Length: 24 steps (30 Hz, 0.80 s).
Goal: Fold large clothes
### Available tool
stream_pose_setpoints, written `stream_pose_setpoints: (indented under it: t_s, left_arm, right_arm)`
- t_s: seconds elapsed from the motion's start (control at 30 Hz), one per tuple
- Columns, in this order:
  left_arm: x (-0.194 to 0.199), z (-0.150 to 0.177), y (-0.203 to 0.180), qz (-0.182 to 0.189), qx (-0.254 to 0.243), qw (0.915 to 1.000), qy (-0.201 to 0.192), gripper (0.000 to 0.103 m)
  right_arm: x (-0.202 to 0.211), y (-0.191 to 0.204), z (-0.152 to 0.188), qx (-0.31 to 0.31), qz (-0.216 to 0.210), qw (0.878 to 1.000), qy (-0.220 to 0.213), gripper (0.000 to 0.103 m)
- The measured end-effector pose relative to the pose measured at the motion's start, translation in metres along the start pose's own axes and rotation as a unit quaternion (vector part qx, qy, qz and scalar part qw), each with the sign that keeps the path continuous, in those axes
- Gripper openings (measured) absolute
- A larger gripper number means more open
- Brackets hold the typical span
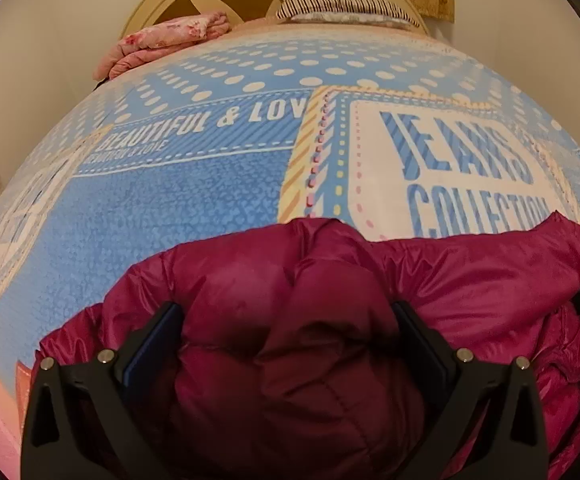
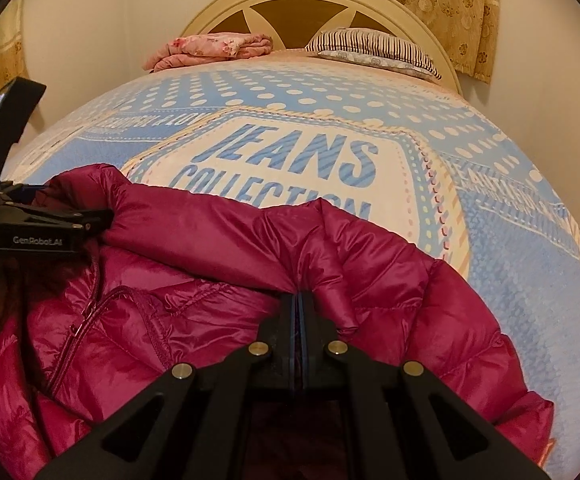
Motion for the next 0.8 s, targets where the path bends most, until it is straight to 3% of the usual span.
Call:
stream_pose_setpoints:
  t_s: [0.23, 0.4, 0.57, 0.7, 0.8]
  left_arm:
    - [-0.004, 0.000, 0.005, 0.015, 0.013, 0.9998, -0.006, 0.103]
    - [-0.005, 0.000, 0.004, 0.019, 0.015, 0.9997, -0.008, 0.103]
    - [-0.002, 0.001, 0.009, 0.038, 0.021, 0.9990, -0.008, 0.103]
    - [0.018, 0.002, 0.021, 0.068, 0.044, 0.9963, -0.029, 0.103]
    - [0.044, -0.003, 0.025, 0.087, 0.055, 0.9925, -0.066, 0.103]
  right_arm:
    - [0.061, -0.009, -0.020, -0.085, -0.035, 0.993, -0.069, 0.002]
    - [0.031, 0.009, -0.053, -0.095, -0.055, 0.993, -0.033, 0.002]
    - [-0.024, 0.007, -0.025, -0.116, -0.061, 0.991, 0.041, 0.002]
    - [-0.026, -0.010, -0.008, -0.163, -0.116, 0.980, 0.020, 0.002]
    - [-0.027, -0.007, -0.007, -0.161, -0.113, 0.980, 0.017, 0.001]
Point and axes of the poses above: each gripper's, at about its wrist camera, not at the fingertips, and x roughly against the way its jaws point, y to its left, z to its underside, the point moved 1 cm from there along -x, roughly the way its jaws point, and after that the axes turned 2 degrees about -x, right-handed, at the moved point
